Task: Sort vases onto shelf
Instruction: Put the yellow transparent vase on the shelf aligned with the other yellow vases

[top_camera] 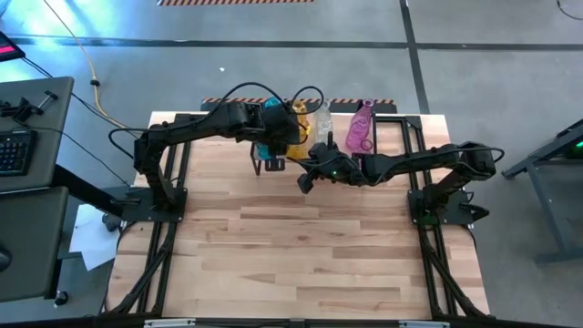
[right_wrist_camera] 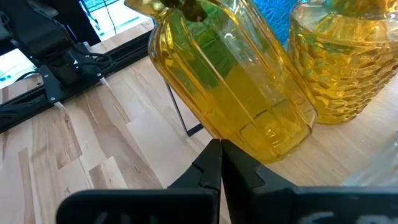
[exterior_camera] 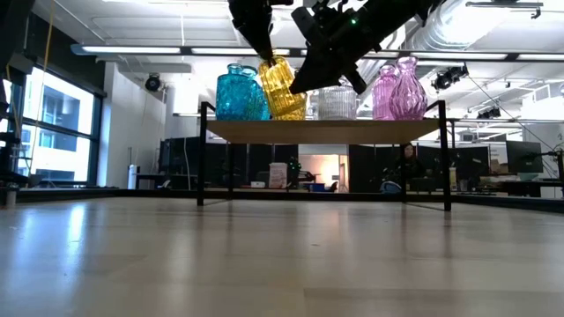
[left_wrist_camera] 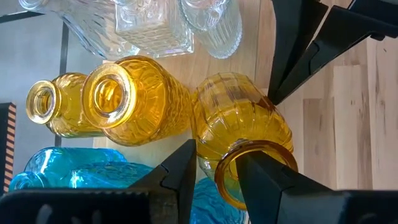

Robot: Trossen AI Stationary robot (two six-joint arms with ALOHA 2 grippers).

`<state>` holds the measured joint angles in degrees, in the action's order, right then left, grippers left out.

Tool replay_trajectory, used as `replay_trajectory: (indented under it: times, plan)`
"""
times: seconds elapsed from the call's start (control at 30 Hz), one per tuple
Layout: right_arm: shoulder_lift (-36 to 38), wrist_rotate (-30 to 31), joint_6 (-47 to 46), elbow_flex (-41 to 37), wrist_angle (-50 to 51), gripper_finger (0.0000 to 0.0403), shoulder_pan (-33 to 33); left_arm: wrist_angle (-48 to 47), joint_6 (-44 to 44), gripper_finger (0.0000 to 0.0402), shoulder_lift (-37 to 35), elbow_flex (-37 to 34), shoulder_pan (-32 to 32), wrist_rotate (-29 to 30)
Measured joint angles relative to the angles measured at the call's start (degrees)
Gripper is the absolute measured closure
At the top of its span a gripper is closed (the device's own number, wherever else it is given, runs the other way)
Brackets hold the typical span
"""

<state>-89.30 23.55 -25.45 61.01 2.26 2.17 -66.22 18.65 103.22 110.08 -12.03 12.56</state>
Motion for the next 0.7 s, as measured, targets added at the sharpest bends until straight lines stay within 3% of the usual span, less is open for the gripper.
replay_trajectory:
  times: [0.7]
  plan:
    - [0.00,-0.15,-0.21,0.00,0.02,0.0403,-0.02,0.04,-0.42,0.0282,-0.07,0.02,0.02,-1.97]
